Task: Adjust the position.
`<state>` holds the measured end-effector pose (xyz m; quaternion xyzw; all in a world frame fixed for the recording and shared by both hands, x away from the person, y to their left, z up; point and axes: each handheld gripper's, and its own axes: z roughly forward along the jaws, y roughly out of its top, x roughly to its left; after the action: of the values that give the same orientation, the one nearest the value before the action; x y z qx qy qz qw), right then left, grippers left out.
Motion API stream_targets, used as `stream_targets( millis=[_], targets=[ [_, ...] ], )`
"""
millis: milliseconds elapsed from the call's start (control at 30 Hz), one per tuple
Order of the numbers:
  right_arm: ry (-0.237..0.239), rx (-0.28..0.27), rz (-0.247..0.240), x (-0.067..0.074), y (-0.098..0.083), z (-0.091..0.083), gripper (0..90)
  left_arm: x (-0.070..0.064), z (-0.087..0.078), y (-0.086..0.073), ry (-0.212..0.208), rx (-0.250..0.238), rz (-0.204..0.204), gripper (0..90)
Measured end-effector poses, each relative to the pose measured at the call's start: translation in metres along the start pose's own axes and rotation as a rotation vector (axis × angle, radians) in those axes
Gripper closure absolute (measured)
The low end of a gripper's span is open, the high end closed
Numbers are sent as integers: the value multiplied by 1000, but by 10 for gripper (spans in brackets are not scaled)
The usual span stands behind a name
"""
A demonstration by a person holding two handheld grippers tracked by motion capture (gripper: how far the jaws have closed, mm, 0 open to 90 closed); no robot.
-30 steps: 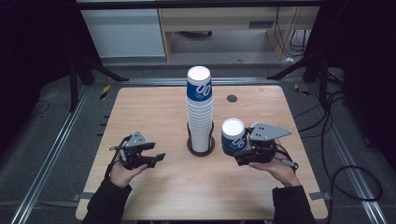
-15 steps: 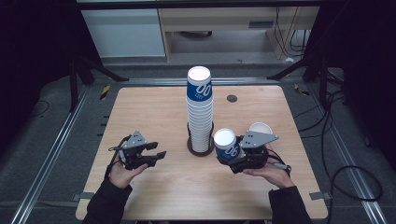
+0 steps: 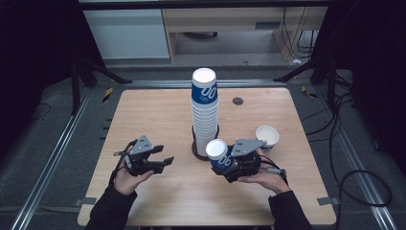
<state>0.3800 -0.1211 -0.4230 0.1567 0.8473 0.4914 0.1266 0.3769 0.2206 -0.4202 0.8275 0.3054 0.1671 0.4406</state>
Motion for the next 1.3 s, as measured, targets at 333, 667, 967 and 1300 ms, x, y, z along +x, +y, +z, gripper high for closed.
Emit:
stream_targets(
  millis=[333, 667, 967, 1300],
  targets=[
    [23, 48, -30, 4, -2, 18, 194, -15, -3, 10, -77, -25, 4, 336],
    [41, 60, -47, 5, -2, 28, 194, -27, -4, 17, -173, -71, -1, 332],
    [54, 75, -41, 8, -2, 38, 194, -42, 3, 23, -212, -71, 4, 325],
    [86, 75, -57, 15, 1, 48, 194, -53, 14, 28, -235, -52, 9, 294]
  ],
)
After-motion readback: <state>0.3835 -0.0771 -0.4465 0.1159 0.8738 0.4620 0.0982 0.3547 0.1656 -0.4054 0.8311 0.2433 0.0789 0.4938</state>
